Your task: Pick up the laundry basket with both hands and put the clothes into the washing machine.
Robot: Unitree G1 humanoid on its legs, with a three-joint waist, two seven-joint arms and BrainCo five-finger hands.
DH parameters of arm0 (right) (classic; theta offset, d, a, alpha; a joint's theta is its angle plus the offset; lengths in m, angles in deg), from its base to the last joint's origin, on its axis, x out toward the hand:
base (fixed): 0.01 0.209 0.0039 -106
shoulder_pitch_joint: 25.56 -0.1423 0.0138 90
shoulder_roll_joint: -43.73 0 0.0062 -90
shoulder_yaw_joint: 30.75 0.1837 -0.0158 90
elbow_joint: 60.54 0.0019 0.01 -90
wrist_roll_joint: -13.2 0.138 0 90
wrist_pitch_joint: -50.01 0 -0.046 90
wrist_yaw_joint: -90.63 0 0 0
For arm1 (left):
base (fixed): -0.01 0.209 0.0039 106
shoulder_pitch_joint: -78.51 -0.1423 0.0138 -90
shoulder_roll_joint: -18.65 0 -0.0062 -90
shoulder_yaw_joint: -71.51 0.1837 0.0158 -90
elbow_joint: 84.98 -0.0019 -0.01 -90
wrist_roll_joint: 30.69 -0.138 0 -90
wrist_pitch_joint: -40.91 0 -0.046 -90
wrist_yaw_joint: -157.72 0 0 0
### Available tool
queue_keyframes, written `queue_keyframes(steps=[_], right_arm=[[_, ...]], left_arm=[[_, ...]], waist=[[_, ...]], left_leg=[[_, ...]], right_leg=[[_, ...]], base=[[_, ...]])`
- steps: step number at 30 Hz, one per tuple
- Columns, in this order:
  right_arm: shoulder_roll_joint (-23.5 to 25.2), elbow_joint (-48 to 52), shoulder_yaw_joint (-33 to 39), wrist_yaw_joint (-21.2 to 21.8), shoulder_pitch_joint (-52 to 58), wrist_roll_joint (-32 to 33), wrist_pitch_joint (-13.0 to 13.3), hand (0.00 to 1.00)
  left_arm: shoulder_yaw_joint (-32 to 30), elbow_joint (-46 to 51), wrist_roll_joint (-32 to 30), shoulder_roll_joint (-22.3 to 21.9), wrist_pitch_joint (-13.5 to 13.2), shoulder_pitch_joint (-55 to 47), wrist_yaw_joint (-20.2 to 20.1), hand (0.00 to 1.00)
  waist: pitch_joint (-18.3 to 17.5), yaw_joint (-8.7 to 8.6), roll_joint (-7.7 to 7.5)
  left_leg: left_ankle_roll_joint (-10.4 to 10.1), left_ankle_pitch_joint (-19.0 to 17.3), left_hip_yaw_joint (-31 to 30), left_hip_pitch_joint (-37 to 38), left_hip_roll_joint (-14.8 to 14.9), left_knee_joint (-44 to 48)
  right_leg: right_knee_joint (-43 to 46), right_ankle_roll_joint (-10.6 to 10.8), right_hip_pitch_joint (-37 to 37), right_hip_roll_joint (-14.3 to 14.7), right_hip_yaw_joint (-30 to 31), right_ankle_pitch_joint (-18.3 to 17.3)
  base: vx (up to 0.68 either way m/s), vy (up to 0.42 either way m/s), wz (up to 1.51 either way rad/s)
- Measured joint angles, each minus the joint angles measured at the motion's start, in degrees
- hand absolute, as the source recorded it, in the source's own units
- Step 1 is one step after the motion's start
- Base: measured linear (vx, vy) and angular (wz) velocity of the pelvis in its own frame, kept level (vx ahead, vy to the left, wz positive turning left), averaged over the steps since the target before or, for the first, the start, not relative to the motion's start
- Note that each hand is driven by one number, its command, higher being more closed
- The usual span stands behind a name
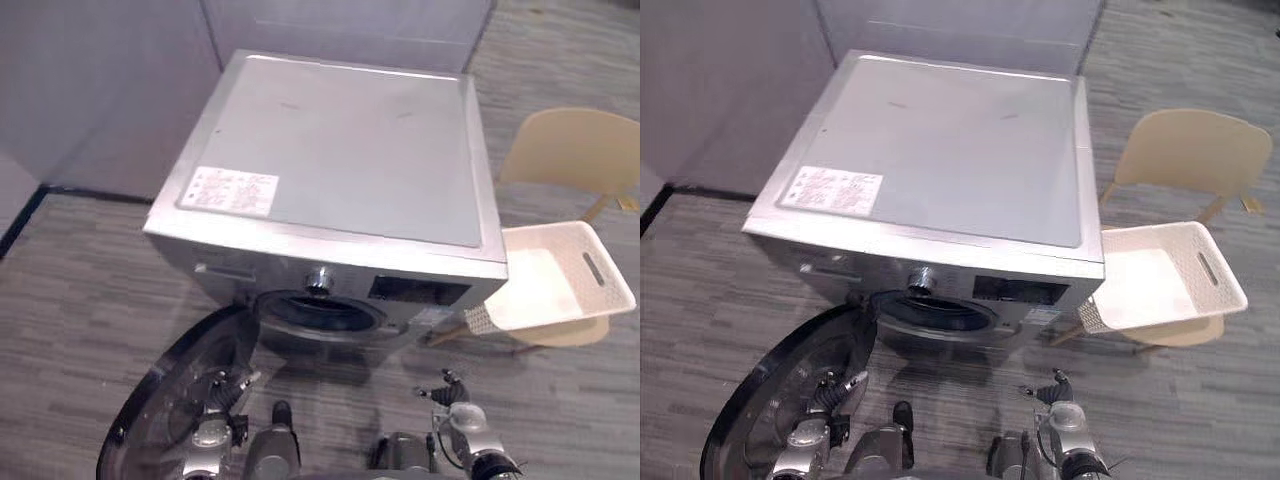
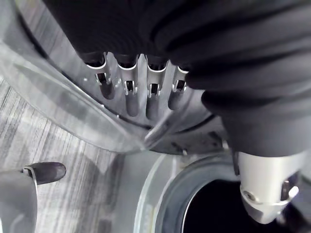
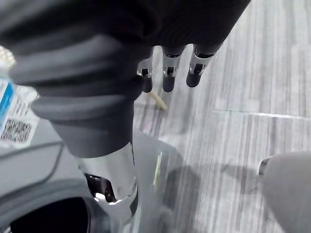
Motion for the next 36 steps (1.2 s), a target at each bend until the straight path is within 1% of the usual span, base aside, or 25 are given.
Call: queue_keyframes(steps=[1,2,3,4,5,6,7,8,9,10,11,12,13,15,16,17,18,19,21,22,25,26,29,31,36], right_arm=[[0.00,0.64,-0.19,-0.02,-0.37,0.02,0.04,0.00],[-0.38,1.79,-0.13,-0.11,-1.92,0.08,0.17,0.00],[-0.67,2.92,0.00,-0.28,-2.90,0.17,0.23,0.00],[-0.75,4.41,-0.04,-0.81,-3.53,0.63,0.62,0.00],[-1.11,4.40,-0.04,-1.19,-3.79,0.68,0.83,0.00],[-1.78,3.92,-0.02,-1.49,-3.42,0.80,0.41,0.00],[-1.77,3.77,0.17,-1.83,-1.88,1.10,-0.21,0.00],[-1.84,3.82,0.28,-2.13,-0.74,1.11,-0.28,0.00],[-1.82,3.91,0.54,-2.41,0.51,1.11,-0.45,0.00],[-1.87,4.13,0.73,-2.41,1.15,1.10,-0.55,0.00],[-2.11,4.09,1.25,-2.41,1.42,1.11,-0.57,0.00],[-2.59,4.06,2.36,-2.37,1.58,1.10,-0.60,0.00],[-3.13,3.96,2.75,-2.34,1.57,1.08,-0.59,0.00],[-3.89,2.80,3.04,-2.25,1.56,1.06,-0.57,0.00],[-3.79,1.64,3.44,-2.25,1.73,1.05,-0.57,0.00],[-3.67,1.27,4.00,-2.23,1.79,1.06,-0.58,0.00],[-3.46,1.21,5.08,-2.18,2.44,1.07,-0.58,0.00],[-2.66,1.08,5.57,-1.96,3.85,1.07,-0.59,0.00],[-2.59,0.98,6.03,-1.47,5.00,1.07,-0.53,0.00],[-2.42,0.50,7.27,-1.15,5.16,1.10,-0.53,0.00],[-2.46,-0.53,7.67,-1.05,6.02,1.09,-0.46,0.00],[-2.41,-0.70,7.64,-1.03,6.17,1.09,-0.46,0.00],[-2.43,-0.74,7.61,-1.00,6.06,1.13,-0.32,0.00],[-2.65,-0.73,7.59,-0.93,5.64,1.16,0.01,0.00],[-3.63,-0.61,7.16,0.09,4.62,1.19,0.05,0.00]], left_arm=[[-0.05,0.48,0.18,0.04,0.01,-0.08,0.25,0.00],[-0.07,1.55,1.18,-0.50,-0.02,0.32,1.15,0.00],[-0.08,1.96,1.59,-1.08,-0.02,0.22,1.60,0.00],[0.08,2.22,2.05,-2.45,0.01,0.39,2.20,0.00],[0.11,1.99,2.05,-3.15,0.11,0.70,2.20,0.00],[1.46,2.15,2.03,-4.02,0.30,0.85,2.06,0.00],[2.44,2.15,2.01,-3.98,0.33,0.79,2.03,0.00],[2.84,2.15,1.95,-4.00,0.34,0.70,1.97,0.00],[3.02,2.71,1.84,-4.03,0.34,0.62,1.93,0.00],[3.05,3.57,1.74,-3.79,0.34,0.47,1.85,0.00],[3.08,3.67,1.69,-3.75,0.33,0.58,1.80,0.00],[3.08,4.43,1.42,-3.70,0.31,0.58,1.71,0.00],[3.08,4.71,1.28,-3.60,0.26,0.54,1.47,0.00],[3.08,4.82,1.28,-2.91,0.28,0.74,0.92,0.00],[3.11,4.83,1.28,-2.49,0.28,0.67,0.84,0.00],[3.13,4.85,1.28,-2.38,0.29,0.64,0.84,0.00],[3.22,5.54,1.26,-2.24,0.32,0.33,0.84,0.00],[3.40,7.77,1.25,-1.04,0.33,-0.22,0.87,0.00],[3.78,11.05,1.25,0.17,0.34,-0.39,0.94,0.00],[3.99,14.11,1.24,1.39,0.36,-0.28,0.94,0.00],[3.33,20.44,1.28,3.69,0.31,0.74,1.18,0.00],[2.11,22.15,1.29,4.44,0.22,1.66,1.39,0.00],[-1.63,24.21,1.29,8.01,-0.18,5.84,4.94,0.00],[-4.79,24.96,1.27,11.71,-0.26,9.19,7.87,0.00],[-9.44,24.31,-2.20,18.90,0.49,13.81,11.18,0.00]], waist=[[0.23,0.71,0.11],[0.47,1.32,0.44],[0.46,1.87,1.83],[0.58,2.46,3.29],[1.16,2.03,4.72],[2.10,0.95,6.48],[2.44,0.73,6.27],[2.54,0.55,6.23],[3.18,-0.45,4.58],[3.08,-1.04,4.22],[2.94,-1.32,3.99],[2.82,-1.87,3.66],[2.73,-2.24,3.82],[2.56,-2.27,4.11],[2.52,-2.27,4.17],[2.34,-2.34,4.46],[1.83,-2.41,5.10],[0.12,-2.66,4.04],[-0.29,-3.18,3.59],[-0.41,-4.00,3.54],[-1.67,-4.58,3.63],[-2.07,-4.60,3.57],[-2.34,-5.07,3.46],[-2.52,-5.24,3.31],[-2.40,-5.16,3.06]], left_leg=[[-0.03,-0.01,0.05,-1.01,0.07,1.03],[-0.88,0.53,-0.17,-3.04,1.11,2.03],[-2.03,1.63,-0.23,-4.66,2.51,1.49],[-3.18,5.06,-0.36,-6.78,3.74,-1.02],[-3.42,6.67,-0.96,-7.08,4.66,-2.21],[-3.97,8.73,-2.19,-5.86,5.96,-6.46],[-4.10,8.64,-1.79,-4.21,6.09,-9.35],[-4.27,7.37,-1.44,-3.29,6.07,-11.20],[-4.26,6.81,0.05,-2.28,5.95,-12.77],[-4.22,6.88,0.21,-2.15,4.86,-10.78],[-4.02,6.74,-0.30,-2.34,4.15,-8.34],[-3.82,6.13,-0.85,-2.56,2.78,-2.08],[-3.16,2.13,-1.61,-2.07,1.93,2.12],[-2.98,-2.36,-2.10,0.07,2.01,3.97],[-2.73,-3.91,-1.61,2.72,1.96,2.78],[-2.81,-4.01,-1.40,4.31,1.87,0.53],[-2.92,-3.95,-1.25,6.79,1.38,-4.68],[-2.42,-0.85,-0.99,7.98,-0.72,-10.39],[-1.69,0.60,-1.83,8.63,-2.52,-13.25],[-0.93,1.96,-2.62,9.76,-4.06,-15.50],[-0.27,3.35,-3.41,11.40,-5.66,-18.36],[-0.05,3.81,-3.42,11.77,-5.91,-19.11],[0.23,4.40,-3.45,12.26,-6.27,-19.96],[0.47,5.24,-3.51,12.31,-6.28,-20.85],[0.46,5.26,-3.24,11.43,-5.88,-21.33]], right_leg=[[-2.31,0.14,1.34,0.00,0.71,-0.31],[-7.96,0.41,3.40,1.58,0.49,-4.53],[-12.00,-0.62,3.64,2.85,-1.06,-6.19],[-18.03,-3.55,4.02,5.18,-3.35,-7.89],[-19.25,-4.04,4.05,6.14,-3.95,-7.66],[-19.13,-4.96,4.42,8.06,-5.73,-6.78],[-18.48,-5.39,4.70,8.30,-7.00,-6.67],[-18.57,-6.07,4.65,8.31,-8.04,-6.32],[-18.73,-7.26,4.39,7.35,-8.84,-5.85],[-18.71,-8.36,3.41,6.18,-9.69,-5.06],[-18.78,-8.54,2.78,5.69,-9.91,-4.51],[-18.87,-8.38,1.54,4.62,-9.96,-3.48],[-19.55,-8.03,0.28,4.04,-9.89,-2.12],[-21.66,-7.49,-0.55,3.78,-9.67,0.36],[-23.65,-6.60,0.23,3.47,-9.68,2.02],[-25.04,-6.06,0.99,3.51,-9.85,2.92],[-27.58,-4.93,2.12,3.88,-10.12,4.50],[-32.08,-3.89,3.14,2.93,-10.73,7.39],[-35.24,-2.99,4.57,2.19,-11.77,9.39],[-37.20,-2.40,6.03,1.18,-12.75,10.63],[-39.37,-2.00,7.83,0.28,-13.49,11.67],[-39.87,-1.99,8.09,0.23,-13.42,11.97],[-41.16,-1.92,8.65,0.37,-13.36,12.66],[-41.92,-1.69,8.58,0.75,-13.38,13.22],[-42.89,-2.04,7.63,1.45,-13.19,13.84]], base=[[-0.35,-0.260,0.12],[-0.34,-0.245,-0.09],[-0.48,-0.315,-0.28],[-0.41,-0.253,-0.25],[-0.48,-0.267,0.09],[-0.31,-0.154,0.47],[-0.36,-0.182,0.57],[-0.33,-0.158,0.49],[-0.36,-0.145,0.42],[-0.27,-0.076,0.33],[-0.22,-0.032,0.24],[-0.18,0.033,0.20],[-0.17,0.070,0.12],[-0.15,0.158,-0.01],[-0.11,0.196,0.01],[-0.07,0.211,0.06],[-0.07,0.208,0.19],[-0.07,0.200,0.23],[-0.05,0.201,0.37],[-0.05,0.203,0.39],[-0.03,0.125,0.23],[0.00,0.058,0.03],[0.00,0.020,-0.02],[0.02,-0.006,-0.04],[0.04,-0.018,-0.04]])
